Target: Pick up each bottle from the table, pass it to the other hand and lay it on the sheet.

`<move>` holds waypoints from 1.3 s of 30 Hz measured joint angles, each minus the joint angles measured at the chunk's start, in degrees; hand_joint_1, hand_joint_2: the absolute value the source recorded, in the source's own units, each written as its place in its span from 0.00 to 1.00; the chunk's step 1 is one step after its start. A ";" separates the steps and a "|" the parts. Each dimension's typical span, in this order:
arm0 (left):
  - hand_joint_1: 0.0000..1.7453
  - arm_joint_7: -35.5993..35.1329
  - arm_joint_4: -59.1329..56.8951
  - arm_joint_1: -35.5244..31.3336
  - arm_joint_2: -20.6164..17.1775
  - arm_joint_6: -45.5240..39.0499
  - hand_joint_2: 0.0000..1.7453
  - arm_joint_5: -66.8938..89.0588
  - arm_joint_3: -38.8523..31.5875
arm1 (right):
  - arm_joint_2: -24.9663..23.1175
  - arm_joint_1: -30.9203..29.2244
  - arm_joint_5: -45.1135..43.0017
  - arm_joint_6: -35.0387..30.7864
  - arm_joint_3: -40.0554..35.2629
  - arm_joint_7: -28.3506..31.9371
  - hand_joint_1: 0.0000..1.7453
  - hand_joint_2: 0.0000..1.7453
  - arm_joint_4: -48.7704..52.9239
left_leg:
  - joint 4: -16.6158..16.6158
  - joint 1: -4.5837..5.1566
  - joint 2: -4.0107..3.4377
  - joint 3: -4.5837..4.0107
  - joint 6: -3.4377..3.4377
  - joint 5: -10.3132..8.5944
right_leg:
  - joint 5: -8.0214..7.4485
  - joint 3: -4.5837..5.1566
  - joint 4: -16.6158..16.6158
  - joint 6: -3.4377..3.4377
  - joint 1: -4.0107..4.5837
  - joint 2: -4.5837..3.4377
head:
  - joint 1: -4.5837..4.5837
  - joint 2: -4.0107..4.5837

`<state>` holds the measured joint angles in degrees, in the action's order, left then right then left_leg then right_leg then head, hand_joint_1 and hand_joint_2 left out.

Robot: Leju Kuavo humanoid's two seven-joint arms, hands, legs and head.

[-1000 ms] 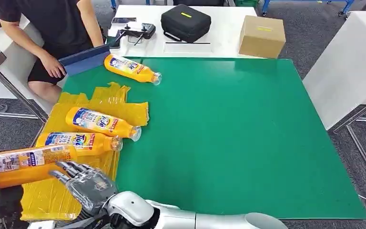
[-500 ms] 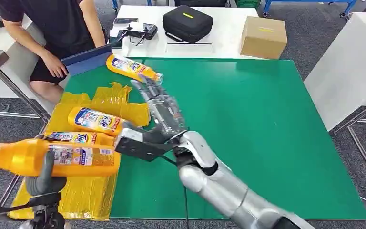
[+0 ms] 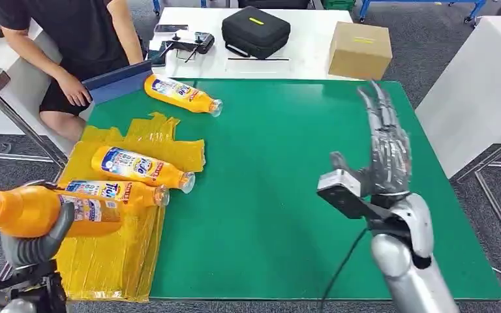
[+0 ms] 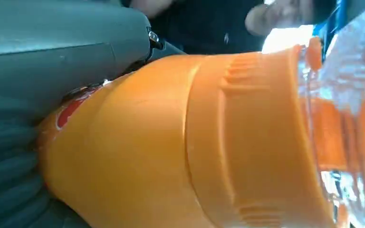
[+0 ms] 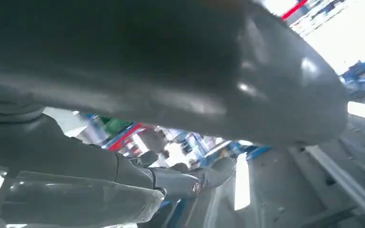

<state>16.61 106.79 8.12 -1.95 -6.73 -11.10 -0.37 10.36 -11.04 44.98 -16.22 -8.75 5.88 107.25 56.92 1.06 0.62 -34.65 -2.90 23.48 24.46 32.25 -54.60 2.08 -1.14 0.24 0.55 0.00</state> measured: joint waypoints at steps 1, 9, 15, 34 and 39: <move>1.00 0.22 0.04 0.20 -0.09 0.00 1.00 0.55 -0.55 | 0.38 1.14 0.02 0.20 1.46 0.38 0.00 0.00 0.64 | 0.00 0.00 -0.01 0.00 0.00 0.00 | 0.00 0.01 0.00 0.00 0.00 0.00 | 0.00 0.00; 1.00 0.63 -0.42 -3.52 -1.35 -7.13 1.00 22.71 -2.45 | 1.99 7.56 -1.03 3.69 9.73 2.69 0.00 0.00 3.00 | -0.01 -0.10 0.01 0.03 0.02 -0.05 | -0.02 0.05 0.01 -0.01 0.00 0.01 | 0.02 0.00; 1.00 -2.69 -1.47 -6.36 -2.29 -19.59 1.00 63.05 0.64 | 1.62 10.48 -0.11 4.77 11.24 3.39 0.00 0.00 3.76 | -0.01 -0.09 -0.05 0.06 0.02 -0.05 | -0.03 0.03 0.00 -0.01 0.00 -0.03 | 0.02 0.00; 1.00 -10.54 -18.55 -5.12 -7.32 -22.60 1.00 79.73 11.61 | -2.73 8.07 4.72 8.22 11.14 2.45 0.00 0.00 2.89 | -0.02 -0.05 -0.09 0.01 0.01 -0.05 | -0.02 0.04 -0.01 -0.01 0.02 -0.14 | 0.00 0.00; 0.06 -11.08 -20.81 -5.21 -8.17 -22.58 0.00 78.62 12.13 | -3.12 7.58 4.22 8.90 11.14 2.84 0.00 0.00 2.61 | -0.02 -0.04 -0.09 0.00 0.01 -0.04 | -0.01 0.05 -0.01 -0.01 0.01 -0.14 | 0.02 0.00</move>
<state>5.53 85.99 2.92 -10.12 -29.31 67.52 11.76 7.23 -3.46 49.20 -7.32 2.38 8.72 109.85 56.89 1.02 0.54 -34.65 -2.88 23.43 24.44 32.30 -54.60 2.06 -1.12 0.10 0.57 0.00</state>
